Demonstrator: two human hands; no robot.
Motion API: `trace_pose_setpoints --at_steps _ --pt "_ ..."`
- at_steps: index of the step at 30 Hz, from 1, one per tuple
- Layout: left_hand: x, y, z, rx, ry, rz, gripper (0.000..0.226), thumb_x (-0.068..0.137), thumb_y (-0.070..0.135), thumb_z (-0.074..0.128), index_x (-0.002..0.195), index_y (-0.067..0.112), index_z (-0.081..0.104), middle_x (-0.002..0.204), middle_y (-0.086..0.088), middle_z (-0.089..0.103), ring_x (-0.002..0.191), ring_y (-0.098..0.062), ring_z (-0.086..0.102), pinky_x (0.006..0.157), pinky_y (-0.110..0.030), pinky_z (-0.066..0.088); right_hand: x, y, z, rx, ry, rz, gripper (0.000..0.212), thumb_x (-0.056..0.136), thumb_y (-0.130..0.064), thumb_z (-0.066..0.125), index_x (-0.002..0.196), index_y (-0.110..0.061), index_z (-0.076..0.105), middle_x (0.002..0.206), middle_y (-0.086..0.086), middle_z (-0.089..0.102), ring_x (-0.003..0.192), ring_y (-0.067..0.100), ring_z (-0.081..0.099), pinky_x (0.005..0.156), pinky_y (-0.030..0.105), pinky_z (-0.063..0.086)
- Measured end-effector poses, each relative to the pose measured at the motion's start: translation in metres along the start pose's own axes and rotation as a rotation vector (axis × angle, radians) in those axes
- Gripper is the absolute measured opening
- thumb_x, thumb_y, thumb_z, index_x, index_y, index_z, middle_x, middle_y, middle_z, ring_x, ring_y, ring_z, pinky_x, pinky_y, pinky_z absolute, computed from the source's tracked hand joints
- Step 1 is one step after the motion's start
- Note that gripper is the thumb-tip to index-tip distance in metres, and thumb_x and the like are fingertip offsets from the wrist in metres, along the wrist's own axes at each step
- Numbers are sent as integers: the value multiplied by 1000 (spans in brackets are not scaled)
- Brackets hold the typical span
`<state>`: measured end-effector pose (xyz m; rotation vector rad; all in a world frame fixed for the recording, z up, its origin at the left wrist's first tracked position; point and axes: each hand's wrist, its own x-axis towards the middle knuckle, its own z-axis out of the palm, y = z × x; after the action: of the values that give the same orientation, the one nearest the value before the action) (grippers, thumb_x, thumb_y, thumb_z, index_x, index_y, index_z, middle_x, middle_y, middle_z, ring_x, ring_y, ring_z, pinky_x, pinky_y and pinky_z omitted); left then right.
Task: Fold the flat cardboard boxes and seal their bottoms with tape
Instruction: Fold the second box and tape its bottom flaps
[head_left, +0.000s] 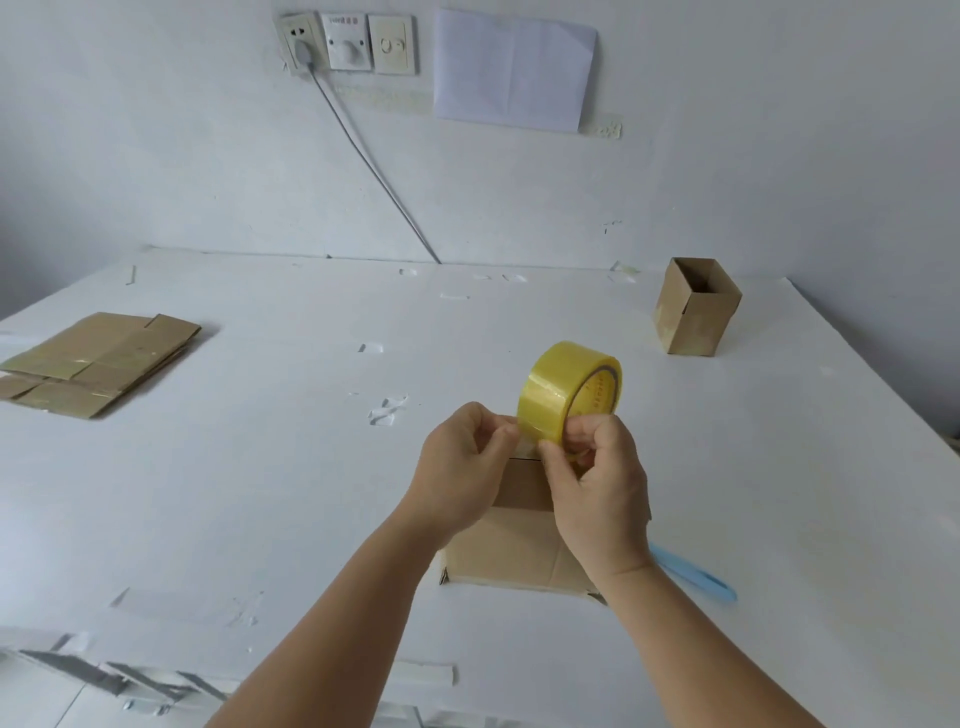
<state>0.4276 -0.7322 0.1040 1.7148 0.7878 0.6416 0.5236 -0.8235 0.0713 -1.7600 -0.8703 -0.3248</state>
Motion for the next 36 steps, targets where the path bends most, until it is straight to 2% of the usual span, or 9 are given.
trace_pose_setpoints --at_steps 3,7,11,15,19,22,25,29,36 --pt "2 5 -4 -27 -63 -21 12 93 19 53 84 14 61 99 11 70 86 -8 63 74 -22 47 -2 1 0 -59 -2 -26 24 77 -21 75 84 -22 52 79 -15 54 70 20 60 61 32 50" --pt "-1 8 0 25 -25 19 17 91 17 52 75 15 57 70 10 55 63 -4 47 60 -18 38 -1 3 1 -60 -15 -47 22 77 -23 74 84 -22 54 80 -16 51 70 14 57 63 4 34" --pt "2 5 -5 -18 4 -17 23 89 29 63 71 17 55 64 10 53 60 -5 47 59 -17 38 -1 5 0 -67 -28 -143 34 69 -47 65 94 -30 49 101 -13 44 94 13 50 69 25 46" --pt "4 -1 -12 -136 41 -51 22 89 28 65 74 14 57 74 -3 62 70 -13 53 67 -29 42 0 5 0 54 -3 -28 73 69 -49 66 126 -16 35 133 5 34 128 23 37 97 31 44" --pt "3 -6 -20 -296 -32 -68 19 89 20 63 76 11 54 78 -6 65 82 -18 62 85 -35 50 4 9 -2 51 -127 163 83 79 -55 51 146 -20 16 146 7 36 127 25 45 97 44 47" --pt "4 -7 -28 -411 -111 -60 20 95 11 57 77 8 48 77 -10 63 85 -23 65 92 -37 52 7 10 -4 37 -210 233 75 79 -60 42 144 -26 26 128 7 57 111 29 57 89 42 50" --pt "5 -4 -36 -378 -92 -62 19 95 7 55 77 6 48 74 -9 64 77 -19 66 79 -29 57 10 7 -9 103 -232 169 62 79 -59 39 134 -30 41 121 -1 61 108 24 56 91 39 48" --pt "11 1 -48 -241 -135 -130 14 91 11 63 81 5 54 71 -8 67 69 -15 65 70 -24 57 12 1 -11 119 -310 170 41 83 -55 41 121 -58 28 111 -13 61 98 26 58 83 40 49" --pt "22 -5 -68 -110 -180 -225 9 87 3 64 95 -2 63 68 -7 62 61 -14 59 72 -27 58 17 3 -8 62 -304 224 43 84 -60 39 126 -53 31 73 -8 52 80 26 56 70 34 46"
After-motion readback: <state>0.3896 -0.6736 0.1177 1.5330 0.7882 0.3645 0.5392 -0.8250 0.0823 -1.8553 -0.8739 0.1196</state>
